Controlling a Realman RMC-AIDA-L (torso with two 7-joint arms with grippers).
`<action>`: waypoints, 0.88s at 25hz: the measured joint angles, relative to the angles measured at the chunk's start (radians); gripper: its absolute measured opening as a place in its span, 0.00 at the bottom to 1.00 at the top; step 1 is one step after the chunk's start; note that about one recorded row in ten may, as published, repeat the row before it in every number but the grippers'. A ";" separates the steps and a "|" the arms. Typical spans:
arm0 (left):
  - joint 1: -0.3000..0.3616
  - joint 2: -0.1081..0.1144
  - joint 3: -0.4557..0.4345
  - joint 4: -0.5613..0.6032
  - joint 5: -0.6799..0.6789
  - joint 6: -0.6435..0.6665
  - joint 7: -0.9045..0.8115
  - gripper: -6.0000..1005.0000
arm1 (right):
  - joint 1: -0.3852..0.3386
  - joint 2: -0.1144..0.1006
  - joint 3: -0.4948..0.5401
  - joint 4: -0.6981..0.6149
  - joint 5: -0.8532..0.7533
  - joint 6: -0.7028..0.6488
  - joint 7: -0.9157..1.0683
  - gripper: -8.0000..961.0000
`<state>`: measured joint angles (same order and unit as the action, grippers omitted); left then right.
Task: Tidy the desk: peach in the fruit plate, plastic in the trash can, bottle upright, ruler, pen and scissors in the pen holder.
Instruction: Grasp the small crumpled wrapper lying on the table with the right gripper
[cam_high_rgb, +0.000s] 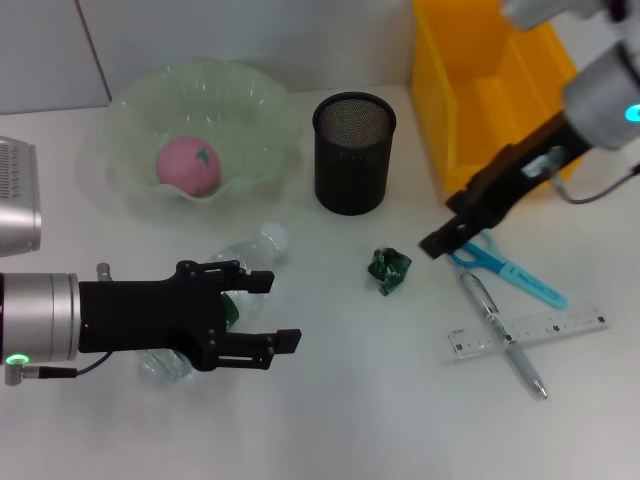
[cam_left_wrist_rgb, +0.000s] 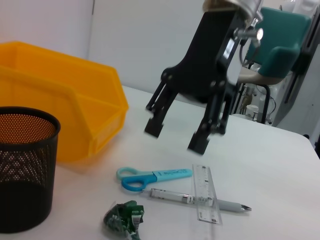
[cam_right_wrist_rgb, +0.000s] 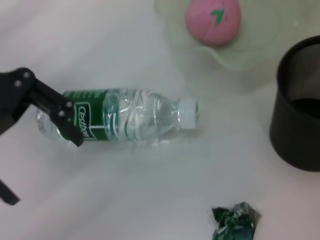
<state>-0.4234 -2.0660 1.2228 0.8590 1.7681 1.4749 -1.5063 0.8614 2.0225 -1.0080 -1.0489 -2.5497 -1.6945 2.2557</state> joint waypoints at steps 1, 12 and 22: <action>0.000 0.000 0.000 0.000 0.000 0.000 0.000 0.80 | 0.000 0.000 0.000 0.000 0.000 0.000 0.000 0.84; 0.014 0.003 -0.019 0.000 0.001 0.001 0.000 0.80 | 0.045 0.053 -0.190 0.140 -0.053 0.253 -0.003 0.84; 0.017 0.003 -0.027 0.000 0.002 0.004 -0.004 0.79 | 0.051 0.059 -0.259 0.244 -0.012 0.392 -0.036 0.84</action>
<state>-0.4066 -2.0631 1.1958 0.8591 1.7703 1.4786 -1.5101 0.9121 2.0815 -1.2667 -0.8053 -2.5620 -1.3022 2.2199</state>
